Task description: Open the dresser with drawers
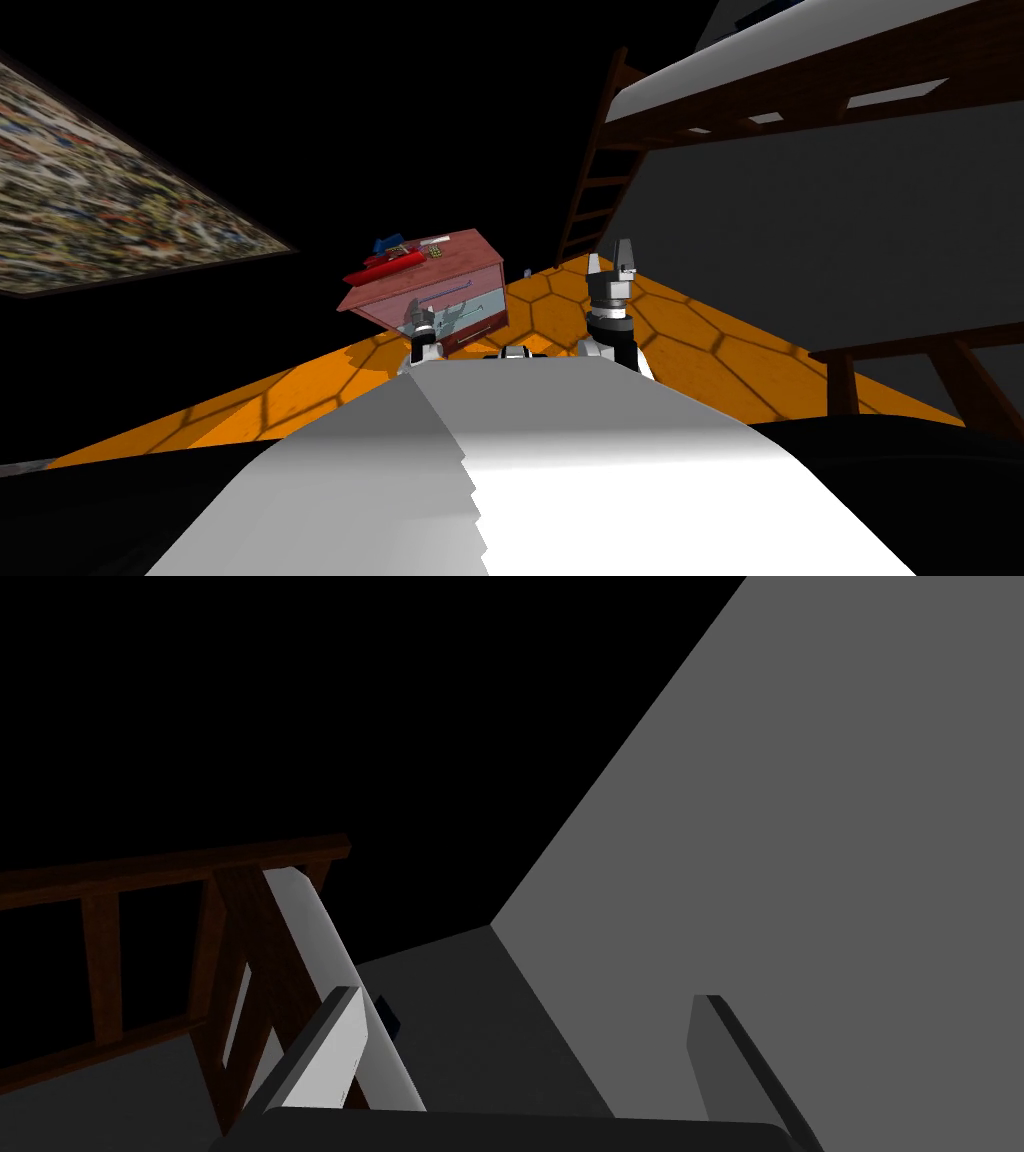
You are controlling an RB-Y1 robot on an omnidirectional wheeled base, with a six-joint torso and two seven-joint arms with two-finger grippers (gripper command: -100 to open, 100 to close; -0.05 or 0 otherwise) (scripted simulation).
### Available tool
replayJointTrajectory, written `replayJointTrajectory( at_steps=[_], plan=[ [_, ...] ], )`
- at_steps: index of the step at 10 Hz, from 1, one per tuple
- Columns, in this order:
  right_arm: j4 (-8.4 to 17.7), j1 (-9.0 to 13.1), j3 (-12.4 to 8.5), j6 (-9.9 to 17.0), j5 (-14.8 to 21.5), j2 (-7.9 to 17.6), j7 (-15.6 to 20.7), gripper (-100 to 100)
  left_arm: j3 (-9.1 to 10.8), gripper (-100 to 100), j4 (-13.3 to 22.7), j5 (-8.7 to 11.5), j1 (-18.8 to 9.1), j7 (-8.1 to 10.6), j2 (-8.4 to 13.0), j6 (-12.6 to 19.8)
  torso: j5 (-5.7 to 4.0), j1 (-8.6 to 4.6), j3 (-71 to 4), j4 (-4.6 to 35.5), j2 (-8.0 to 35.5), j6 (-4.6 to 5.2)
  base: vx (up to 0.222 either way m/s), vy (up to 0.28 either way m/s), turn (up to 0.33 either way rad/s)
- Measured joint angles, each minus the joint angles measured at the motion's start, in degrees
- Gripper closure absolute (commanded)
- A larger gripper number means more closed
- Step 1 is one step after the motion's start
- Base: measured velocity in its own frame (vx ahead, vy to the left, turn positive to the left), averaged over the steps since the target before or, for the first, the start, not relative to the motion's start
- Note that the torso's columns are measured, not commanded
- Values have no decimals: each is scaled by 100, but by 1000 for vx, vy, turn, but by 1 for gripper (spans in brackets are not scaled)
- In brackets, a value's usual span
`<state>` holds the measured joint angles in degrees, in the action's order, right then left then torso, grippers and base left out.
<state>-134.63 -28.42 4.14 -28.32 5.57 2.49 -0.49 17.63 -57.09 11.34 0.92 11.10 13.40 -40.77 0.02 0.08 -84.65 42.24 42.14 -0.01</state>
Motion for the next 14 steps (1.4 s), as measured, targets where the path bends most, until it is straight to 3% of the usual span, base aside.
replayJointTrajectory(
  at_steps=[1,3,5,6,10,12,14],
  plan=[
    [0,1,0,0,0,0,0,0,29,-100,391,40,-228,33,160,-178,-2,-9,9,4,17,3,-64,-37,-75],
    [0,2,1,0,0,-1,0,0,111,-100,847,127,-595,51,402,-208,-5,-12,18,9,31,1,-92,-41,-83],
    [0,0,0,0,0,0,0,0,150,-100,1115,165,-802,39,465,-185,-1,-2,4,1,5,-2,-59,-31,-39],
    [0,1,1,0,0,0,0,0,191,-100,1240,217,-927,77,634,-208,-2,-6,6,3,12,2,-72,-32,-58],
    [0,1,0,0,0,0,0,0,285,-100,2105,319,-1558,93,911,-408,-6,-14,12,9,18,5,-54,-29,-37],
    [0,1,0,0,0,0,0,0,357,-100,2183,384,-1652,36,976,-350,-11,-11,7,12,15,5,-66,-44,-74],
    [0,0,0,0,0,0,0,0,375,-100,2537,415,-1930,62,1094,-441,-34,-25,9,28,18,8,-25,-13,8]
  ],
)
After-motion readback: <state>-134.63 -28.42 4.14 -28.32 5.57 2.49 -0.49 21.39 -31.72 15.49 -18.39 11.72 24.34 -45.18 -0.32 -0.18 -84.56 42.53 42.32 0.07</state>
